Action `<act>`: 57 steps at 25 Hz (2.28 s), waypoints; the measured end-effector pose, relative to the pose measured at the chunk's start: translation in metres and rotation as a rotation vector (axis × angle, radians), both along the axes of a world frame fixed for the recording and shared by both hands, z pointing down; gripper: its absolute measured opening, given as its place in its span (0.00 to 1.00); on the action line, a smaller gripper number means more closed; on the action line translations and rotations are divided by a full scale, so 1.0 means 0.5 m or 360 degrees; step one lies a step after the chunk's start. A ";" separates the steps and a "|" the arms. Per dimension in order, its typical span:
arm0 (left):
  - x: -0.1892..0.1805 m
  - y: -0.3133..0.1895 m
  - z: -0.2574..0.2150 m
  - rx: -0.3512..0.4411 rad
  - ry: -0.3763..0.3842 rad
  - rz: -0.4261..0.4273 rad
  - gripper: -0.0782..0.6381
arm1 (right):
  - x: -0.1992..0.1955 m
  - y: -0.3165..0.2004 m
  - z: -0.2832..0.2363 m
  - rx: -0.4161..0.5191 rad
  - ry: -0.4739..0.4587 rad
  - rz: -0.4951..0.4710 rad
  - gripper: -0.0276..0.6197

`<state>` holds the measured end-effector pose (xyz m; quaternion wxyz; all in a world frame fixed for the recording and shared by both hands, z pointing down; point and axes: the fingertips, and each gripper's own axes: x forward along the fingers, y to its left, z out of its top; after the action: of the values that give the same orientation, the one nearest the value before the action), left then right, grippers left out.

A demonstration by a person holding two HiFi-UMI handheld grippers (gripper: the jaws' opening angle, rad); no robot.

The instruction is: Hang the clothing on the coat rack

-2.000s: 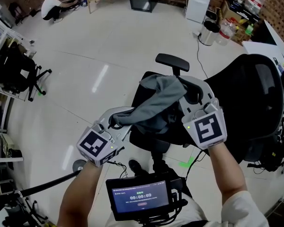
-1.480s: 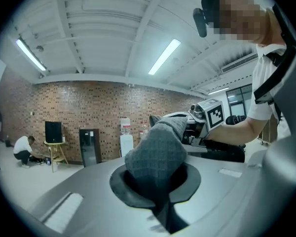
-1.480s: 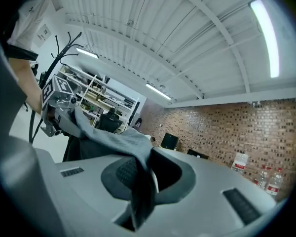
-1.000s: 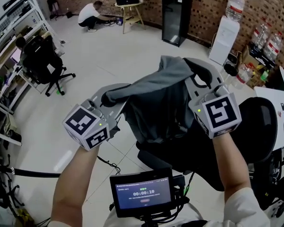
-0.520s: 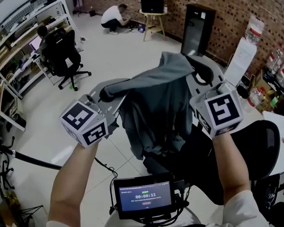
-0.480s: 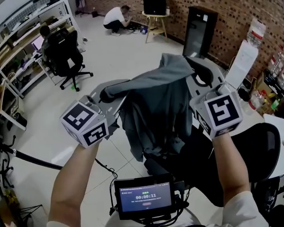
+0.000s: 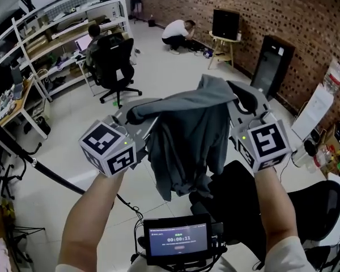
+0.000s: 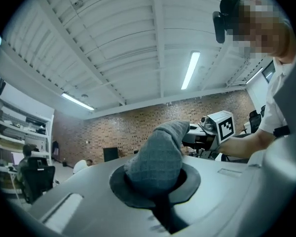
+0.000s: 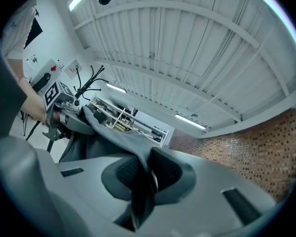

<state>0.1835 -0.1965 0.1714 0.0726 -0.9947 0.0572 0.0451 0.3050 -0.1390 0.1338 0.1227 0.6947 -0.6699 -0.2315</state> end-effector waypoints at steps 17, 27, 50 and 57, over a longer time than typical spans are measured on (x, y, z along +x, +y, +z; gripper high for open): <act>-0.398 -0.146 -0.064 0.0034 0.0105 -0.0445 0.11 | -0.369 -0.210 -0.025 0.0002 0.0011 -0.0419 0.09; -0.651 -0.203 -0.078 0.0062 0.0128 -0.0690 0.11 | -0.619 -0.307 -0.027 0.0003 0.0018 -0.0665 0.09; -1.046 -0.222 -0.132 0.0212 0.0086 -0.1281 0.11 | -1.027 -0.416 -0.072 0.0089 0.0039 -0.1197 0.09; -1.089 -0.227 -0.195 0.0288 0.0088 -0.1471 0.11 | -1.076 -0.432 -0.121 0.0126 0.0058 -0.1335 0.09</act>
<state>-0.3612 -0.3100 0.0739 0.1700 -0.8531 0.4918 0.0394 -0.2332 -0.3548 0.0732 0.0029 0.3619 -0.8829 -0.2991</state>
